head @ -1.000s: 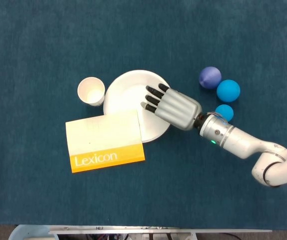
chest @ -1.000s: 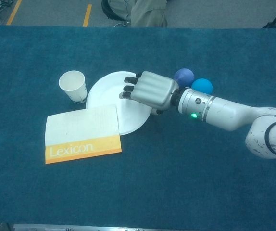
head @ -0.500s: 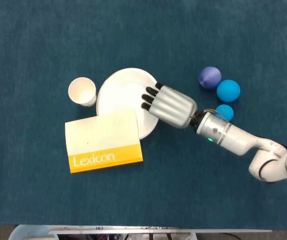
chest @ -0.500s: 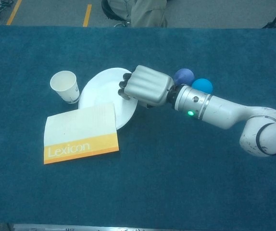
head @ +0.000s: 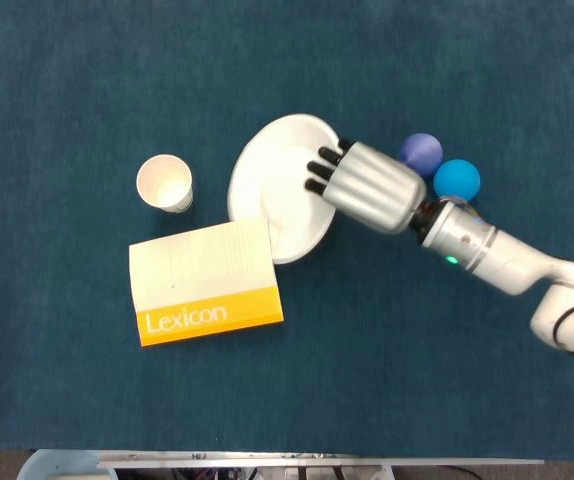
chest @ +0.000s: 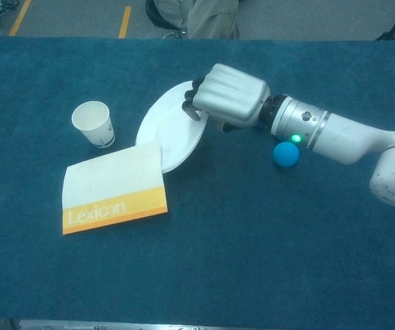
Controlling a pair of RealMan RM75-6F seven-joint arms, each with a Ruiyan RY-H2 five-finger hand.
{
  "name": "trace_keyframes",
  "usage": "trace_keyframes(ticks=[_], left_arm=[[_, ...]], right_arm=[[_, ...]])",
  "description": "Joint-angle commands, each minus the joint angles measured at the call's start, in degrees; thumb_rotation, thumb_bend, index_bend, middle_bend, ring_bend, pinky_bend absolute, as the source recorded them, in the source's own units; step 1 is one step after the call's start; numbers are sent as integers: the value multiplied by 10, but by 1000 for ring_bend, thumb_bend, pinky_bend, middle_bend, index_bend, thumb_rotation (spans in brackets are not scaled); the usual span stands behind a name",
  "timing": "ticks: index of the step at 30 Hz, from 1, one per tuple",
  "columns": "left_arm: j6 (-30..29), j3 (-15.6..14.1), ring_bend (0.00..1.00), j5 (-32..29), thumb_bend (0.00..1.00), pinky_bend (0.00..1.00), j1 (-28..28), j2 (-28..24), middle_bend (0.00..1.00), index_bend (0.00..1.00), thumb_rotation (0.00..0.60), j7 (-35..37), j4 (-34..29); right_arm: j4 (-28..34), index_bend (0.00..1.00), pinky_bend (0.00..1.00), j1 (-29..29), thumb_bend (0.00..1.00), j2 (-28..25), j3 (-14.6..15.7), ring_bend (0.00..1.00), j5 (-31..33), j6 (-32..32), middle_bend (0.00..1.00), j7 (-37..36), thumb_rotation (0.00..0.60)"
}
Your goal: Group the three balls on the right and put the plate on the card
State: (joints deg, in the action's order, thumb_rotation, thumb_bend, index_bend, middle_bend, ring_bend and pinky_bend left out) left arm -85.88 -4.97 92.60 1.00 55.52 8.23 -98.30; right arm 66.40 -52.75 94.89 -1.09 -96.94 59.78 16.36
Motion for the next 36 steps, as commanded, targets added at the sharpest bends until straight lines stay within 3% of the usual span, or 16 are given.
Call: trace_keyframes(ticks=[1, 9, 18, 27, 36], left_arm=[[1, 0, 271, 0, 436, 195, -1, 0, 311, 357, 600, -3, -3], [5, 0, 271, 3, 436, 195, -5, -1, 311, 357, 600, -16, -14], [8, 0, 271, 1, 436, 195, -7, -2, 311, 357, 600, -24, -21], [7, -1, 271, 1, 436, 195, -7, -4, 311, 357, 600, -26, -24], [1, -2, 271, 1, 436, 195, -3, -5, 311, 357, 600, -25, -23]], right_arm=[[28, 564, 589, 3, 481, -26, -9, 396, 0, 13, 468, -10, 600], [69, 568, 589, 5, 475, -64, -19, 413, -8, 31, 477, -23, 600], [75, 601, 611, 7, 475, -67, -25, 442, -19, 51, 502, -47, 600], [88, 608, 615, -8, 475, -38, -40, 448, -31, 58, 507, -56, 600], [91, 609, 615, -37, 474, 20, -76, 449, -16, 44, 508, -35, 600]])
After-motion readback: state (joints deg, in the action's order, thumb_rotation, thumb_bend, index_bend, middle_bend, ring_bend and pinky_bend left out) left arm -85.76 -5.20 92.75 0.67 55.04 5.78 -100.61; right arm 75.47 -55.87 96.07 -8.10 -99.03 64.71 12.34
